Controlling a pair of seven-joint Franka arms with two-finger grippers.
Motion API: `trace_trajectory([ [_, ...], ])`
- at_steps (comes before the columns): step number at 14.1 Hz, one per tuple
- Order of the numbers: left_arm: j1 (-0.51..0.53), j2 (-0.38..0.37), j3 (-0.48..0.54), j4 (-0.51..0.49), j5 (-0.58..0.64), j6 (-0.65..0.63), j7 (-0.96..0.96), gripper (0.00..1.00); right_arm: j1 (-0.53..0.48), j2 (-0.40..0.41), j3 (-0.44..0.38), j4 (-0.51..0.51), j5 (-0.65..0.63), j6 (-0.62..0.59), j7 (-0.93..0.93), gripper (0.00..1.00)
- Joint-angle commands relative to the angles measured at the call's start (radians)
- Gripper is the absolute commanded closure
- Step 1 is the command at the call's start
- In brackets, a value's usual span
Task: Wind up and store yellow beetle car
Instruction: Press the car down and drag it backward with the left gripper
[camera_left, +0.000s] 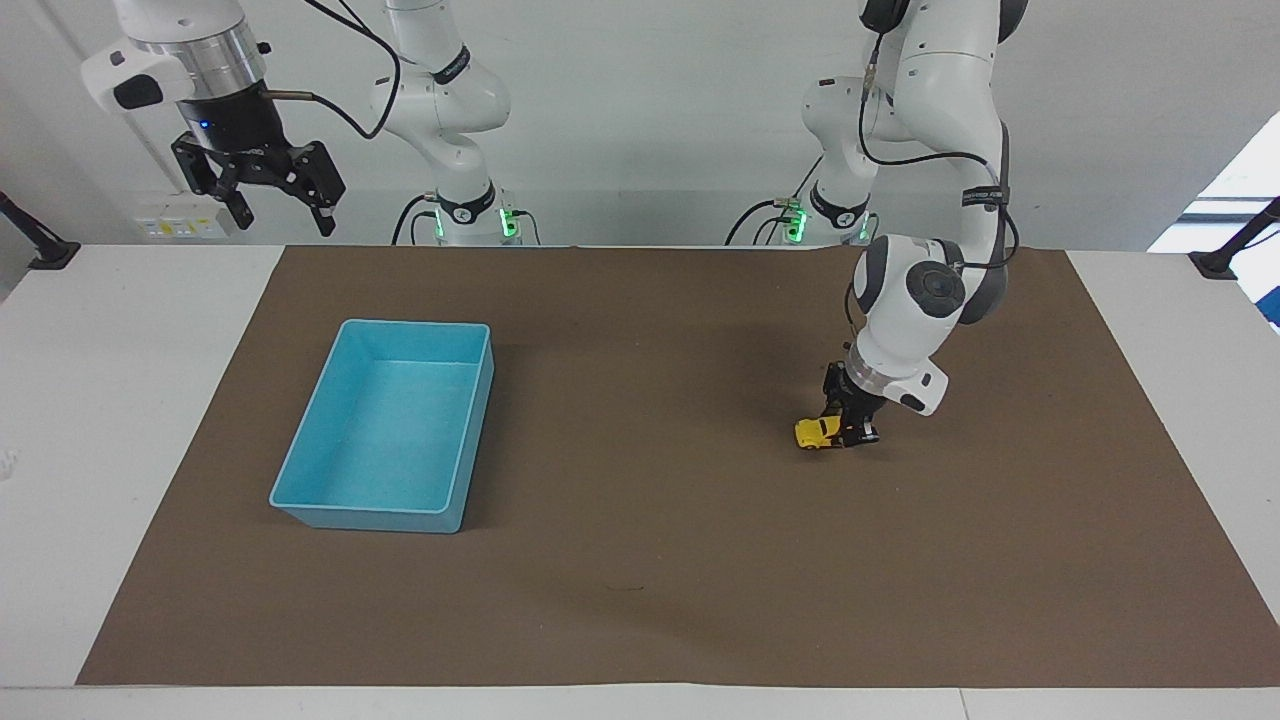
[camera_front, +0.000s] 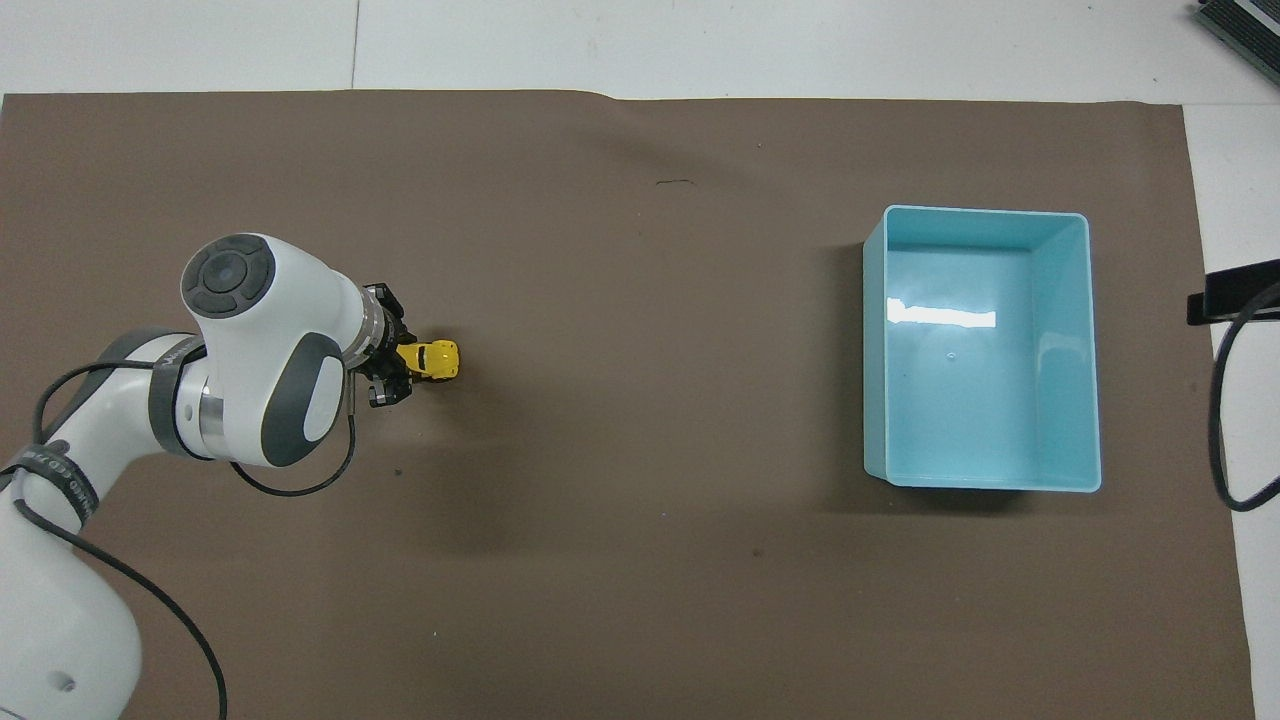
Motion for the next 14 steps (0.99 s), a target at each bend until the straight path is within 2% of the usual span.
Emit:
trace_trajectory([
  [1,0.04,0.019,0.003,-0.017,0.018,0.043,0.031,1.0,-0.004,-0.016,0.005,-0.013,-0.009,-0.002,-0.003,0.0],
  [9,0.054,0.024,0.003,-0.016,0.018,0.043,0.028,1.0,-0.004,-0.018,0.005,-0.013,-0.009,-0.002,-0.002,0.0],
  [10,0.055,0.025,0.003,-0.016,0.018,0.044,0.031,0.92,-0.004,-0.016,0.005,-0.013,-0.009,-0.002,-0.002,0.0],
  [11,0.055,0.025,0.003,-0.016,0.018,0.043,0.034,0.49,-0.004,-0.016,0.004,-0.013,-0.009,-0.002,-0.002,0.0],
  [12,0.054,0.025,0.003,-0.013,0.018,0.044,0.029,0.0,-0.004,-0.016,0.003,-0.013,-0.009,-0.002,-0.002,0.0],
  [14,0.055,0.022,0.003,-0.002,0.018,0.043,0.023,0.0,-0.004,-0.016,0.005,-0.013,-0.009,-0.002,-0.002,0.0],
])
